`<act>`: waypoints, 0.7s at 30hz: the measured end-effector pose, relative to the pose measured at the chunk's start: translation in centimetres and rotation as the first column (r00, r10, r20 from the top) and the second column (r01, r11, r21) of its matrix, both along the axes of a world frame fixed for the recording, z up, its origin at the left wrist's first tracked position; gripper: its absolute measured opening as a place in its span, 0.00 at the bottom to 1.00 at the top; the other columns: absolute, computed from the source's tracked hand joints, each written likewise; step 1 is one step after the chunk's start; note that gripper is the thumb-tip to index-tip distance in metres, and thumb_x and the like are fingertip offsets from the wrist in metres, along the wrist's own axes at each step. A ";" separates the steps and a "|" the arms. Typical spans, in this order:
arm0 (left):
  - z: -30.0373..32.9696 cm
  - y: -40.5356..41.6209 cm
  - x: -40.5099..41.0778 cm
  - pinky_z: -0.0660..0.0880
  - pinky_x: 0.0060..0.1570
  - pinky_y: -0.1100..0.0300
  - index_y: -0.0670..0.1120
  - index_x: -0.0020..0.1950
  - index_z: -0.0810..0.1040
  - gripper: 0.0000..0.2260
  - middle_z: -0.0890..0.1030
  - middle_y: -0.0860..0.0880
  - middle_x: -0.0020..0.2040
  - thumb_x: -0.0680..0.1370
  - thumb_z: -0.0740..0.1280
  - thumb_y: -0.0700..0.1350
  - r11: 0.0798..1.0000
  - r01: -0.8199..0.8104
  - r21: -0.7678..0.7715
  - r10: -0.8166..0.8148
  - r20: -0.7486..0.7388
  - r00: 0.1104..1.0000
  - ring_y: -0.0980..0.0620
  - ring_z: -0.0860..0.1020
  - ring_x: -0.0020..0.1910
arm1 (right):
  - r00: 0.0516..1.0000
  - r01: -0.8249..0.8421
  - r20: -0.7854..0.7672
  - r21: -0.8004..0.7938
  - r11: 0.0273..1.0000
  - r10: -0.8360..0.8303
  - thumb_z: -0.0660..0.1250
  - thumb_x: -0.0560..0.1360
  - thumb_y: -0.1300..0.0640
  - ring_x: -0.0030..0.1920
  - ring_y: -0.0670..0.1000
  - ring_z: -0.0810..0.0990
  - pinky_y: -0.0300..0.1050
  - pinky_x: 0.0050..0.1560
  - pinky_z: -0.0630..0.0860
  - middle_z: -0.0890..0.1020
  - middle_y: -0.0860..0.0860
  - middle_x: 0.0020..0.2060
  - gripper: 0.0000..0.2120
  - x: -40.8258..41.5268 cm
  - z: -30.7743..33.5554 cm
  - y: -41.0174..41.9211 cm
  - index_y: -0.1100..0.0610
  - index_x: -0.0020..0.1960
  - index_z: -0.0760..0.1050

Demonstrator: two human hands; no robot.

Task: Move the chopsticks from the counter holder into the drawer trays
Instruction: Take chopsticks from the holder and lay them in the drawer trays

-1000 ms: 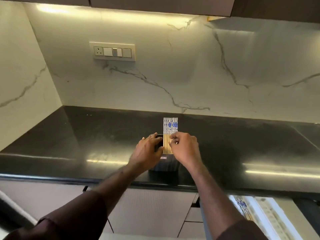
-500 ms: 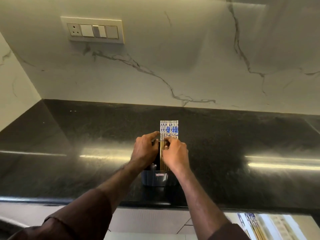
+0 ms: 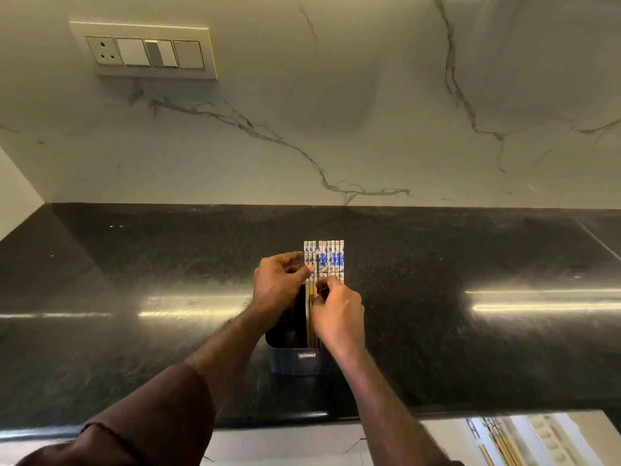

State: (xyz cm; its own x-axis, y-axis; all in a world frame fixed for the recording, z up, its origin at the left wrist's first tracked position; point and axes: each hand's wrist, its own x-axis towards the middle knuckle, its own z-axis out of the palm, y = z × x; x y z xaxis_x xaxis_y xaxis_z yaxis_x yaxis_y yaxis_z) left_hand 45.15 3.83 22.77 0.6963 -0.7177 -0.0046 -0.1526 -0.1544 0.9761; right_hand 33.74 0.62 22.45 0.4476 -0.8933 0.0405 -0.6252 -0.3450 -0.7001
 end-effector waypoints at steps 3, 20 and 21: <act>0.2 -0.3 0.3 0.80 0.42 0.67 0.55 0.44 0.82 0.09 0.86 0.58 0.38 0.73 0.74 0.40 0.999 0.024 0.027 -0.024 -0.001 1.000 0.62 0.84 0.41 | 1.000 -0.003 -0.006 -0.005 1.000 0.003 0.66 0.78 0.56 0.44 0.47 0.82 0.45 0.46 0.81 0.83 0.48 0.45 0.08 0.1 -0.2 0.0 0.52 0.57 0.77; 3.1 0.5 0.0 0.82 0.46 0.57 0.50 0.45 0.83 0.07 0.87 0.51 0.41 0.74 0.72 0.38 0.998 0.027 -0.063 -0.033 -0.102 0.994 0.54 0.85 0.43 | 0.979 -0.149 0.137 -0.007 0.989 0.149 0.68 0.76 0.51 0.42 0.44 0.82 0.43 0.43 0.82 0.84 0.46 0.42 0.06 -0.4 0.6 -0.8 0.50 0.53 0.79; 3.7 0.6 -0.1 0.82 0.47 0.56 0.49 0.46 0.83 0.06 0.87 0.50 0.42 0.74 0.72 0.38 0.996 0.021 -0.085 -0.030 -0.112 0.993 0.53 0.85 0.43 | 0.973 -0.170 0.161 0.015 0.985 0.166 0.69 0.76 0.51 0.42 0.44 0.83 0.42 0.44 0.81 0.84 0.46 0.43 0.07 -0.4 0.8 -0.9 0.50 0.54 0.79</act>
State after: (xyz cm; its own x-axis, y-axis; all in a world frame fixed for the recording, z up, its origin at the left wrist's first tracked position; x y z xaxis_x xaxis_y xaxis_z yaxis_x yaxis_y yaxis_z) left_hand 45.06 4.40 26.45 0.6761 -0.7365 -0.0215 -0.0438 -0.0693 0.9966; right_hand 33.29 -0.32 23.22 0.5815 -0.8076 0.0985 -0.4402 -0.4141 -0.7967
